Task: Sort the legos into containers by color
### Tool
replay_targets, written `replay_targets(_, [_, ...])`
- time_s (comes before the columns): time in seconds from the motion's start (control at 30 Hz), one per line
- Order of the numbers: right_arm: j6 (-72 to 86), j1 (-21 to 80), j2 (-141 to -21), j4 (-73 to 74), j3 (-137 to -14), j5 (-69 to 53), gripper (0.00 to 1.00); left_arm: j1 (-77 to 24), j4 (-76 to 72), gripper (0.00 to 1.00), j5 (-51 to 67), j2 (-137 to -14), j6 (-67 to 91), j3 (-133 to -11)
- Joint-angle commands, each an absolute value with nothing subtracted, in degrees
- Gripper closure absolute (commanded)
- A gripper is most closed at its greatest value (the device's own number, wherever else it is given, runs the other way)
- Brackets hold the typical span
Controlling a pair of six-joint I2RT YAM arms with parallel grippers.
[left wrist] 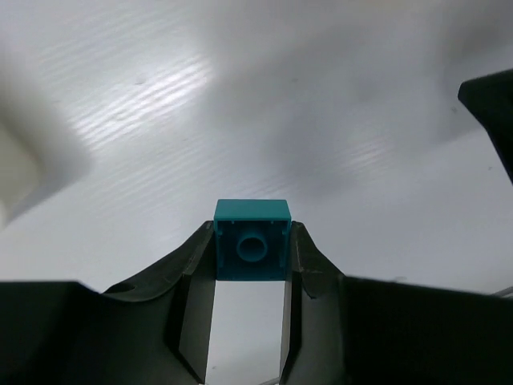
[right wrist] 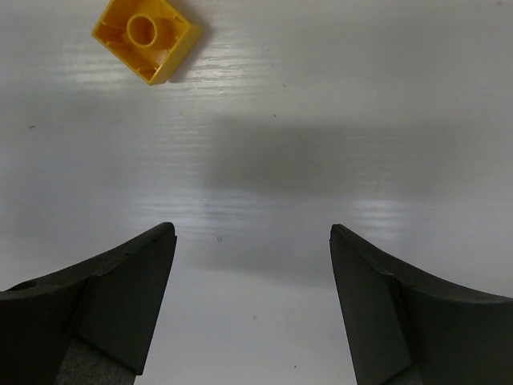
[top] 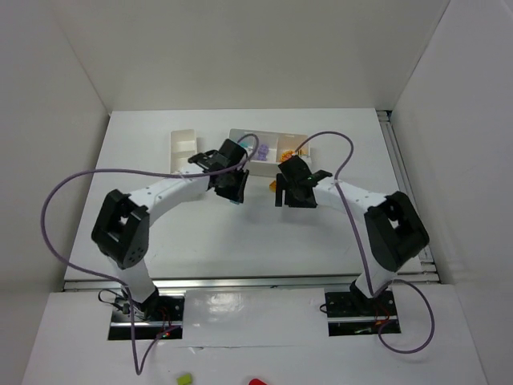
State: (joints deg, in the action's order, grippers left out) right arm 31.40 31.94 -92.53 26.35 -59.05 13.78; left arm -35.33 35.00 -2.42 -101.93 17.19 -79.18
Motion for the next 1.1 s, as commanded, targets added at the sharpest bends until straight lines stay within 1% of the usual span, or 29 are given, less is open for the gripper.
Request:
replay_targets(0.0, [23.4, 32.4, -97.1, 22.6, -63.1, 13.0, 0.15, -30.0, 38.4, 1.0, -4.4, -95.7, 20.7, -77.9])
replay_targets(0.17, [17.7, 31.9, -101.5, 12.9, -63.8, 13.3, 0.15, -22.4, 40.3, 1.0, -5.1, -93.7, 20.7, -77.9])
replay_targets(0.3, [13.7, 31.9, -104.9, 8.1, -65.0, 13.3, 0.15, -16.1, 41.0, 1.0, -5.1, -94.3, 20.7, -78.4])
replay_targets(0.33, [12.4, 31.9, -106.0, 7.0, -65.0, 13.3, 0.15, -13.8, 41.0, 1.0, -3.6, -94.3, 20.7, -78.4])
replay_targets(0.53, [10.7, 30.8, -109.0, 2.0, -66.2, 12.9, 0.16, -8.5, 41.0, 1.0, -4.1, -97.5, 20.8, -79.6])
replay_targets(0.67, [10.2, 30.2, -110.6, 1.5, -66.9, 12.9, 0.18, -7.2, 41.0, 1.0, -3.6, -99.7, 21.9, -80.9])
replay_targets(0.8, [10.2, 30.2, -110.1, -0.5, -66.6, 12.4, 0.23, -7.9, 40.4, 1.0, -1.9, -99.7, 21.9, -82.0])
replay_targets(0.87, [10.2, 30.2, -110.1, -1.1, -66.6, 11.8, 0.27, -9.9, 40.4, 1.0, -0.5, -99.7, 21.4, -83.2])
replay_targets(0.93, [10.2, 30.2, -110.1, -1.1, -66.6, 11.2, 0.34, -11.2, 39.9, 1.0, 2.3, -100.5, 21.4, -86.5])
replay_targets(1.0, [10.2, 30.2, -110.6, -1.1, -67.5, 11.2, 0.4, -13.4, 39.9, 1.0, 2.8, -102.7, 21.4, -89.5])
replay_targets(1.03, [10.2, 30.2, -110.7, -1.1, -67.5, 11.2, 0.46, -14.1, 39.9, 1.0, 2.8, -103.6, 21.9, -92.9])
replay_targets(1.07, [10.7, 30.2, -110.7, -1.1, -67.5, 11.2, 0.49, -14.7, 39.9, 1.0, 2.8, -104.8, 21.9, -94.7])
